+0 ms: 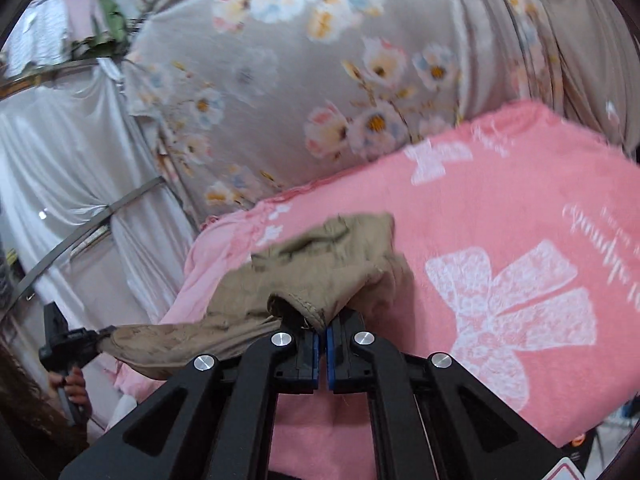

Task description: Fold large clothes

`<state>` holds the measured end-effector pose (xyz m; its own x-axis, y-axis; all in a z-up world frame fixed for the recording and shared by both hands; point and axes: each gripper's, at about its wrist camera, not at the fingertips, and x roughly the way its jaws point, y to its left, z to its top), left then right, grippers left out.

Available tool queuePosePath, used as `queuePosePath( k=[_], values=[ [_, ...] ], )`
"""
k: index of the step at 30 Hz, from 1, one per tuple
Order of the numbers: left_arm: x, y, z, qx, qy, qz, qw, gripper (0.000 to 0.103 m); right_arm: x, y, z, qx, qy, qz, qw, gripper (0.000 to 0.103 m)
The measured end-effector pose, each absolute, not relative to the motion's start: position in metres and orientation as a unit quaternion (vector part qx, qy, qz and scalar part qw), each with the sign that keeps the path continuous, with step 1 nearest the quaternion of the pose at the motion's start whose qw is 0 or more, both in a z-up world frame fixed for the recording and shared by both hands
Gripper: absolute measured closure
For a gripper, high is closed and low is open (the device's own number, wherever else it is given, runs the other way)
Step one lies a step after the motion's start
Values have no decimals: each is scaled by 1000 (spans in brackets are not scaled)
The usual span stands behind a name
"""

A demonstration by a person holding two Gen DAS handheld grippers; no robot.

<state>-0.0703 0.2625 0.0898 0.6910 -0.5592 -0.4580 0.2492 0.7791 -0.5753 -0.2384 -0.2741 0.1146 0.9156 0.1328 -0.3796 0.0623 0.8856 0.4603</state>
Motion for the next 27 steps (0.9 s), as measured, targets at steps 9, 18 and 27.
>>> queuePosePath(
  k=[9,18,27],
  values=[
    [4,235,133,-213,285,-199,913,98,-151,-298,147,259,165,0,952,101],
    [139,187,60,-124,355,-85,923,98,-2,-324,80,288,234,-63,926,101],
    [195,175,-17,-102,417,-51,902,97,61,-328,11,279,302,-106,905,101]
  ],
)
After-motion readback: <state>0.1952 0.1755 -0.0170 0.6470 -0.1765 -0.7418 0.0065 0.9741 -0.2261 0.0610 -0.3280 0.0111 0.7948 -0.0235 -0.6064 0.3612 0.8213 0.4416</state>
